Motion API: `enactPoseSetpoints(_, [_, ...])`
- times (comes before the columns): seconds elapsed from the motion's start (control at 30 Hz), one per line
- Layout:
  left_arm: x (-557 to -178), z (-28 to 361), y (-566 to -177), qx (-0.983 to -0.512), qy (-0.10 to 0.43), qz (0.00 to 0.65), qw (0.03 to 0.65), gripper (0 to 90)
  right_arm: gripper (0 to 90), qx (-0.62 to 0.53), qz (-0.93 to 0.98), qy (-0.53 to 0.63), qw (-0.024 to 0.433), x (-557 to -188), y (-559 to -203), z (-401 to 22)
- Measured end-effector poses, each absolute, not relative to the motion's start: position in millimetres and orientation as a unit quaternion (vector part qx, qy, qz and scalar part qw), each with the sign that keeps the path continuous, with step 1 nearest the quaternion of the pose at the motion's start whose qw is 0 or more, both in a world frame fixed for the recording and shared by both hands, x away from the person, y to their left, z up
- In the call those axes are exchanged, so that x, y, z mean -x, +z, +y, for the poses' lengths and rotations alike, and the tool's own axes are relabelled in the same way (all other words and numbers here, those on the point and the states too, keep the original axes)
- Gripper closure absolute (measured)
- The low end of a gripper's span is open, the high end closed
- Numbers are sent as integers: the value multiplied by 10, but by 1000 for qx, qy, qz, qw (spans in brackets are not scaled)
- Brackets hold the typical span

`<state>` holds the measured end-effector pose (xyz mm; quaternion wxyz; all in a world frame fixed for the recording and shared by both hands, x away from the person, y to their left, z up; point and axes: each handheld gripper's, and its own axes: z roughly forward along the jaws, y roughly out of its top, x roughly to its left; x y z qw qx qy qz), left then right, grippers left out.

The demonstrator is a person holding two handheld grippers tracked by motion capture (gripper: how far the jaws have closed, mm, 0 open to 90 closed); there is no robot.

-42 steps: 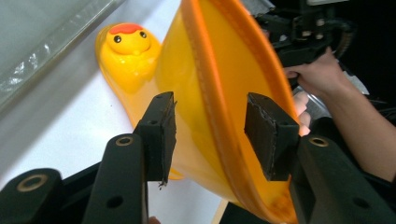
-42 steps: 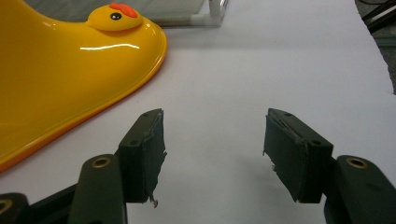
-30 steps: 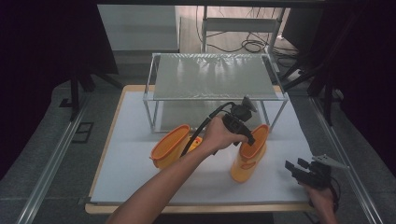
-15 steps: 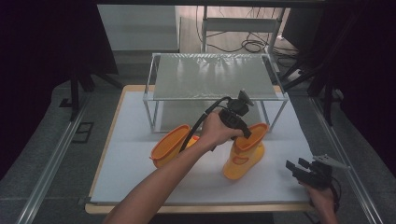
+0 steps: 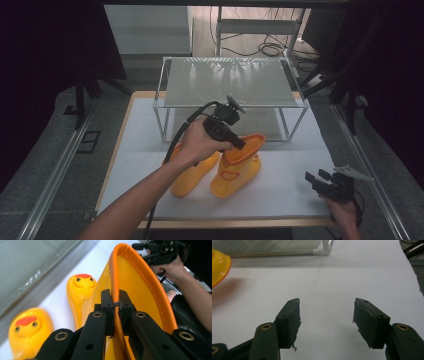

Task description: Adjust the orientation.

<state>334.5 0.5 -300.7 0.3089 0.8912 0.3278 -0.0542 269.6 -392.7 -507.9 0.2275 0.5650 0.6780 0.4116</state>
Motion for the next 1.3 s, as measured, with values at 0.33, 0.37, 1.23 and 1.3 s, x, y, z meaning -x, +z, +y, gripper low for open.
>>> enactPoseSetpoints(0.33, [-3279, 397, -3317, -884, -44, 345, 313, 864, 377, -564, 681, 408, 227, -2701, -5092, -3913])
enactPoseSetpoints(0.37, [-3277, 432, -3326, -887, -36, 342, 309, 864, 377, -565, 681, 408, 226, -2701, -5093, -3913])
enactPoseSetpoints(1.23, [-3085, 740, -3273, -878, -29, 338, 338, 581, 377, -565, 684, 403, 225, -2708, -5117, -3899])
enactPoseSetpoints(1.3, [-3076, 749, -3230, -877, -30, 335, 343, 566, 377, -564, 684, 403, 225, -2709, -5116, -3897])
